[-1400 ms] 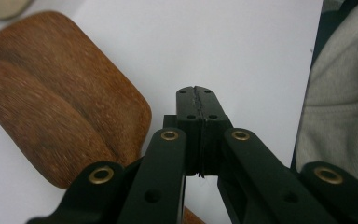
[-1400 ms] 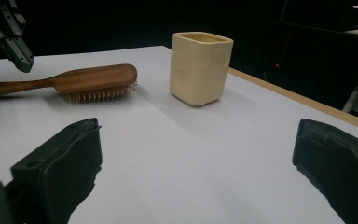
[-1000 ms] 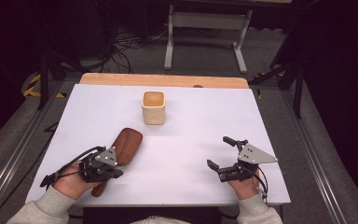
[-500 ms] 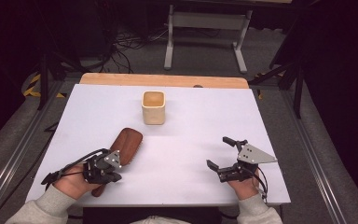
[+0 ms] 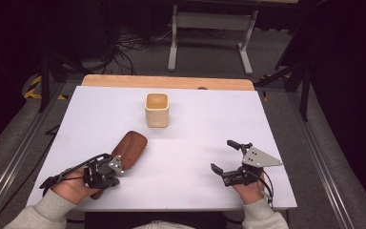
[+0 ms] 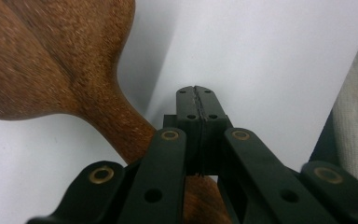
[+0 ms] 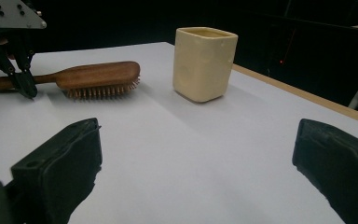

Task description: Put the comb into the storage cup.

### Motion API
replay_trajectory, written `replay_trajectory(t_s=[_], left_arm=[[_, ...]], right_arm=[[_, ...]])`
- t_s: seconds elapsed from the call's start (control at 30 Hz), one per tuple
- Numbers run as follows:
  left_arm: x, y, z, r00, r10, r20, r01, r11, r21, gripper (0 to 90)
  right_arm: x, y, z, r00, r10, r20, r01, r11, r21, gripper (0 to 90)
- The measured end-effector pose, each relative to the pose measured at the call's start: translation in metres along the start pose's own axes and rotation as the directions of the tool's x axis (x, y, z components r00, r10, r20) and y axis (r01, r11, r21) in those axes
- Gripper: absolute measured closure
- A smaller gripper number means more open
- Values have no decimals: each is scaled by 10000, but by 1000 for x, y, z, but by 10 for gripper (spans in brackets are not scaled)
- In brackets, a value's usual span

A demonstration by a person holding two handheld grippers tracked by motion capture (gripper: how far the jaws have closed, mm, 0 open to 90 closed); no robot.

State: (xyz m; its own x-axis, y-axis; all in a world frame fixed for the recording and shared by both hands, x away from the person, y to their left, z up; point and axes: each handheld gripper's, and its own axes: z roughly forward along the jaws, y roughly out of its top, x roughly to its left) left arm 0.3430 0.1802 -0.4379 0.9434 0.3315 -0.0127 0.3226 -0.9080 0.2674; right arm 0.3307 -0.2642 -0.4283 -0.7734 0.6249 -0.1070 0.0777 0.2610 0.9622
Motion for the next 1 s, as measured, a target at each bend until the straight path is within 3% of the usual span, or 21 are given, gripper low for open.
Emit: replay_trajectory(t_s=[0.63, 1.0], left_arm=[[18, -19, -5, 9977, -678, -74, 679, 9977, 94, 900], [29, -26, -7, 9942, -1010, -380, 1016, 9947, 149, 900]], right_arm=[[1, 0, 0, 10000, -13, -28, 13, 10000, 29, 21], [1, 0, 0, 10000, 17, -34, -17, 10000, -6, 21]])
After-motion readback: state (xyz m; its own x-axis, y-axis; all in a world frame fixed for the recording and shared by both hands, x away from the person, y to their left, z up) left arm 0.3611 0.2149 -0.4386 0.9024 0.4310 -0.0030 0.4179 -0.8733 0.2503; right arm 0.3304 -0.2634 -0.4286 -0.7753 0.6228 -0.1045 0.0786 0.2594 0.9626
